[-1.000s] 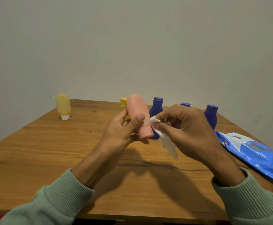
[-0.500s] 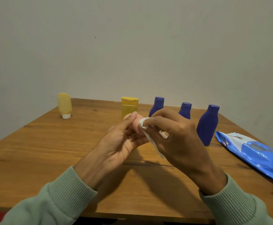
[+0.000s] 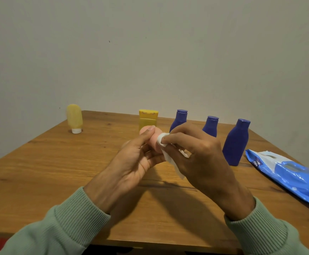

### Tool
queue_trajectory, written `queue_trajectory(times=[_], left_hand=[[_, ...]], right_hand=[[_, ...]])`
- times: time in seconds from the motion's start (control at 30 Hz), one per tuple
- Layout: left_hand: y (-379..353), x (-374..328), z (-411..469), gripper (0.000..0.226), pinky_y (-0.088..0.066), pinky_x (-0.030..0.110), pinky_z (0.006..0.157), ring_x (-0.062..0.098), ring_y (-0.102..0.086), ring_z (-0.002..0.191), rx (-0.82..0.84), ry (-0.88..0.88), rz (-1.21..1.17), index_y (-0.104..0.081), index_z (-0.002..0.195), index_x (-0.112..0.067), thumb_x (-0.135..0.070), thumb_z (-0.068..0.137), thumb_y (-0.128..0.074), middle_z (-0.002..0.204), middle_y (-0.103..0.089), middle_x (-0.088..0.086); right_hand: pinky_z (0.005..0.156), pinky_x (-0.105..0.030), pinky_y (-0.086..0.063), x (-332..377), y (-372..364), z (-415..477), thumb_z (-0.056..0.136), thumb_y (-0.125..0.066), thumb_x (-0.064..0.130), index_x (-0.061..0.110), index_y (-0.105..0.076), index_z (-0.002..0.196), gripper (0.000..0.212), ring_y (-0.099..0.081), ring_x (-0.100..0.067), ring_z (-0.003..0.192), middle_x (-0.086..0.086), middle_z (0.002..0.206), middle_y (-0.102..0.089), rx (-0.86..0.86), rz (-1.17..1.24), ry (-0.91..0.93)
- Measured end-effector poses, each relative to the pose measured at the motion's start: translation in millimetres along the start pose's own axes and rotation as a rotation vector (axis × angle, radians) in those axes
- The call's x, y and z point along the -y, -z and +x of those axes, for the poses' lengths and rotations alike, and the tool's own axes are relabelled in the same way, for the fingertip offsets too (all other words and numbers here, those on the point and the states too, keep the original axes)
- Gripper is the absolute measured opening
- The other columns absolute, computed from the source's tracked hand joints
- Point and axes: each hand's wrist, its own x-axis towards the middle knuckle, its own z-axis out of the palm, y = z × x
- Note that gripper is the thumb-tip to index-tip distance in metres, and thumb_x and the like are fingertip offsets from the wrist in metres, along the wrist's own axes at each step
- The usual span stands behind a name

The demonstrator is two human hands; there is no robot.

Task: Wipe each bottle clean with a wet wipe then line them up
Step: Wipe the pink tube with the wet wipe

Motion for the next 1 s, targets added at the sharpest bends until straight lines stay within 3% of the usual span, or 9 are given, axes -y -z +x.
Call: queue_trajectory(times=[0.2, 0.3, 0.4, 0.5, 0.6, 0.83, 1.0], left_hand=[[16, -19, 9, 0.043, -0.058, 0.034, 0.055, 0.023, -0.070, 0.074, -0.016, -0.117, 0.165, -0.047, 0.126, -0.001, -0.021, 0.090, -0.060, 0.103, -0.067, 0.022], [33, -35, 15, 0.036, -0.058, 0.038, 0.063, 0.021, -0.068, 0.081, -0.001, -0.279, 0.435, -0.053, 0.125, -0.008, -0.021, 0.091, -0.058, 0.093, -0.073, 0.013], [50, -48, 23, 0.028, -0.055, 0.048, 0.080, 0.032, -0.067, 0.100, -0.018, -0.378, 0.651, -0.057, 0.117, -0.026, -0.017, 0.091, -0.061, 0.100, -0.074, 0.007], [64, -57, 35, 0.044, -0.057, 0.033, 0.069, 0.030, -0.067, 0.101, -0.040, -0.393, 0.767, -0.053, 0.131, -0.023, -0.017, 0.089, -0.066, 0.113, -0.069, 0.011], [76, -59, 46, 0.054, -0.055, 0.025, 0.063, 0.022, -0.065, 0.091, -0.071, -0.405, 0.811, -0.047, 0.140, -0.019, -0.015, 0.089, -0.066, 0.114, -0.065, 0.009], [100, -58, 65, 0.046, -0.058, 0.027, 0.069, 0.021, -0.064, 0.099, -0.158, -0.407, 0.864, -0.043, 0.133, -0.016, -0.010, 0.092, -0.062, 0.115, -0.060, 0.008], [105, -48, 72, 0.039, -0.060, 0.045, 0.075, 0.025, -0.061, 0.105, -0.207, -0.318, 0.844, -0.043, 0.127, -0.017, -0.013, 0.093, -0.062, 0.120, -0.057, 0.010]], right_hand=[[0.066, -0.008, -0.047, -12, -4, 6, 0.077, -0.074, 0.011, 0.008, -0.069, 0.096, 0.019, -0.055, -0.003, 0.080, -0.001, 0.092, -0.063, -0.060, 0.073, -0.092], [0.069, -0.009, -0.047, -16, -11, 12, 0.079, -0.074, 0.014, 0.013, -0.070, 0.096, 0.017, -0.056, 0.000, 0.079, 0.009, 0.090, -0.061, -0.037, 0.212, -0.199], [0.067, -0.012, -0.049, -13, -24, 23, 0.079, -0.074, 0.019, 0.020, -0.071, 0.092, 0.013, -0.059, -0.002, 0.081, 0.022, 0.084, -0.058, 0.036, 0.307, -0.296], [0.062, -0.012, -0.051, -11, -42, 41, 0.079, -0.074, 0.022, 0.021, -0.072, 0.090, 0.011, -0.060, -0.002, 0.076, 0.023, 0.082, -0.058, 0.123, 0.344, -0.378], [0.058, -0.013, -0.051, -11, -63, 57, 0.079, -0.074, 0.023, 0.020, -0.074, 0.089, 0.011, -0.060, 0.001, 0.072, 0.019, 0.077, -0.062, 0.132, 0.365, -0.414], [0.055, -0.009, -0.037, -13, -103, 65, 0.081, -0.072, 0.024, 0.016, -0.074, 0.090, 0.012, -0.056, 0.003, 0.068, 0.009, 0.082, -0.066, 0.193, 0.326, -0.459], [0.058, -0.013, -0.041, -16, -120, 51, 0.083, -0.070, 0.023, 0.018, -0.073, 0.087, 0.007, -0.059, 0.001, 0.071, 0.009, 0.081, -0.067, 0.277, 0.287, -0.500]])
